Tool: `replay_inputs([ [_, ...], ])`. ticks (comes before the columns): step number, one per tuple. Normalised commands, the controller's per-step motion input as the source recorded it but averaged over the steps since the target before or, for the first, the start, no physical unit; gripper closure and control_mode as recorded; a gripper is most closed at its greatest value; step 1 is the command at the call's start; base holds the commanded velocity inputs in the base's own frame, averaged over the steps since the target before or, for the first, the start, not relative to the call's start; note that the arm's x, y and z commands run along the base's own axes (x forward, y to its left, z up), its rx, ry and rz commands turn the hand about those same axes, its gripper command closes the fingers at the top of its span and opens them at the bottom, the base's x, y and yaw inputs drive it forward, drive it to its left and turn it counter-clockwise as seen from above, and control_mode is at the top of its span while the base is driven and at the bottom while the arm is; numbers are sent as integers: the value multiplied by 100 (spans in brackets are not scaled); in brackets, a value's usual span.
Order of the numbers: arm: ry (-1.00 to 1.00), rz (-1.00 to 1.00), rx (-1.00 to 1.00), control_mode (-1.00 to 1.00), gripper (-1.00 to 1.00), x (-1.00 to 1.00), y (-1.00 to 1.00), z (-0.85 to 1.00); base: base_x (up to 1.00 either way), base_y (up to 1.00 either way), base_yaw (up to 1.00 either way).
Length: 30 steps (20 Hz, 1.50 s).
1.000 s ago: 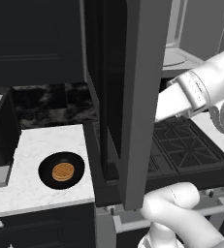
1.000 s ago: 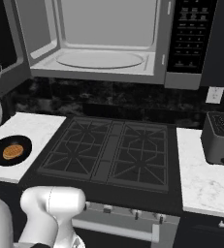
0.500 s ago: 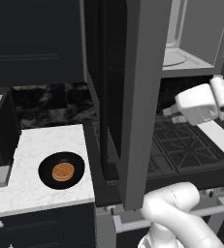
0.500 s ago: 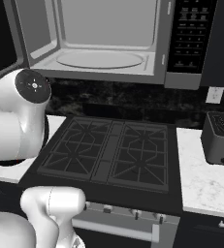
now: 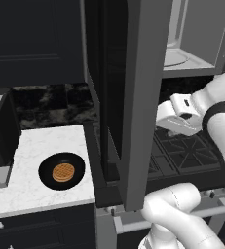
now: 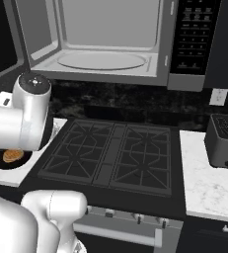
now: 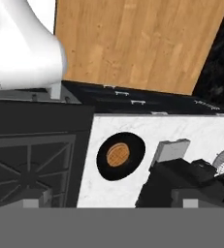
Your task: Open the microwave, place the bowl with waffle inside the microwave, then close the microwave door and turn it on.
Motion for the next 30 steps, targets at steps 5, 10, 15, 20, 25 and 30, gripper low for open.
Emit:
replay_inputs([
  [5,22,11,-1,-100,-100,21,2,-56,0,0,0],
  [10,15,8,0,-100,-100,35,36,-59,0,0,0],
  [15,13,0,0,-100,-100,40,56,-53,0,0,0],
  [20,17,0,0,-100,-100,42,58,-54,0,0,0],
  [25,17,0,0,-100,-100,57,52,-52,0,0,0],
  [30,5,0,-6,-100,-100,55,65,-46,0,0,0],
])
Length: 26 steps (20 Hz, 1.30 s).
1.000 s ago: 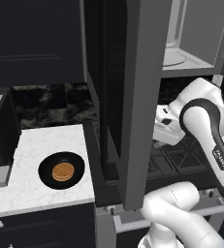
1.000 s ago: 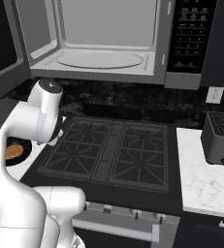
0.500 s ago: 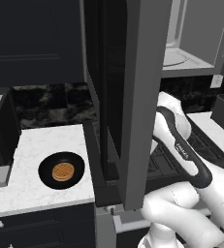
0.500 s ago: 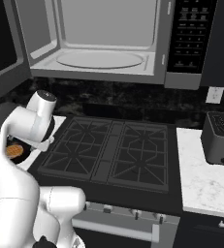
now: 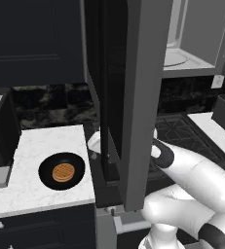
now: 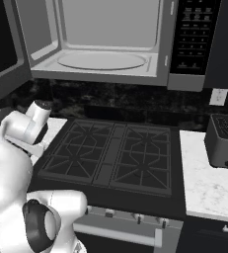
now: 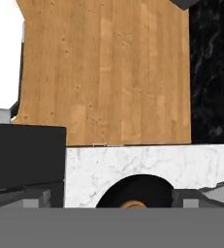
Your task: Open the microwave, place the bowl with waffle inside the microwave, then close the microwave door and turn it on.
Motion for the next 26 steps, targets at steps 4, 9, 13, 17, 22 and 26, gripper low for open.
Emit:
replay_inputs([
  [4,4,0,-10,-100,-100,53,45,-48,0,0,0],
  [9,0,0,-4,-100,-100,63,2,-48,0,0,0],
  [13,0,-2,-1,-100,-100,62,11,-39,0,0,0],
  [17,0,-3,-1,-100,-100,41,28,-30,0,0,0],
  [22,0,-3,-3,-100,-100,24,23,-33,0,0,0],
  [26,0,-2,-7,-100,-100,4,14,-43,0,0,0],
])
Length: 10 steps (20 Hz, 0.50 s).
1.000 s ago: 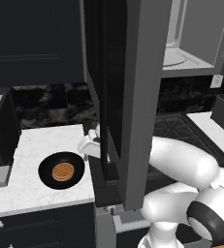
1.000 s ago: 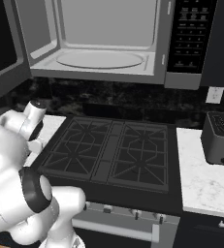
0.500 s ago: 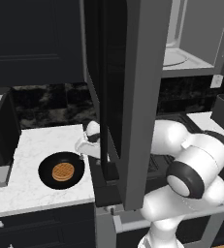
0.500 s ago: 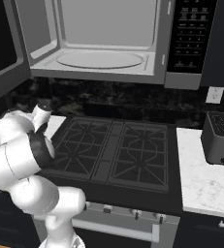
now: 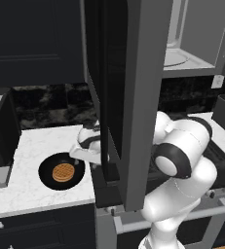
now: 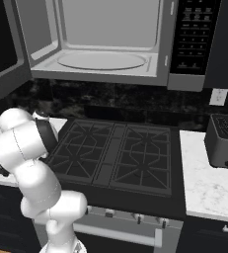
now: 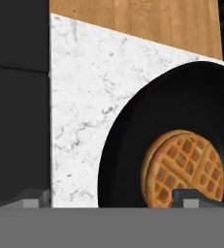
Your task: Open the microwave, place the bowl with waffle inside the microwave, then close the microwave door and turn it on.
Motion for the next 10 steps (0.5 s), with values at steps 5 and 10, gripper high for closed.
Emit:
replay_inputs([
  [5,0,-3,-9,-100,-100,1,34,-33,0,0,0],
  [10,0,-3,-7,-100,100,1,28,-30,0,0,0],
])
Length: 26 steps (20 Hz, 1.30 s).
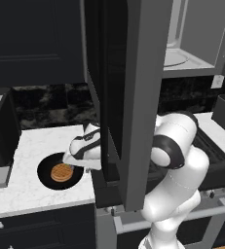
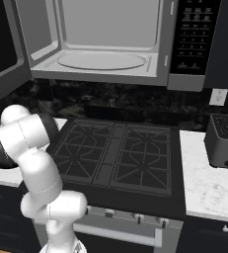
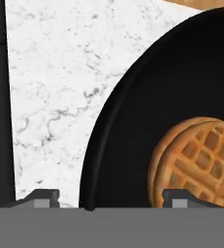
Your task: Open the microwave, place the bowl with waffle inside the microwave, then close the microwave door and turn it on.
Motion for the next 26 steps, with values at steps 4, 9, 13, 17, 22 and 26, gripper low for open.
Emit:
replay_inputs([
  [4,0,-1,-1,-100,100,1,2,-23,0,0,0],
  [9,0,-1,0,-100,100,0,0,-17,0,0,0],
  [13,-4,-3,7,-100,100,-3,-3,-2,0,0,0],
  [17,-20,-1,27,-100,100,-39,-51,55,0,0,0],
  [22,-13,0,17,-100,100,-49,-98,88,0,0,0],
  [26,-1,-9,0,-100,100,-43,-100,75,0,0,0],
])
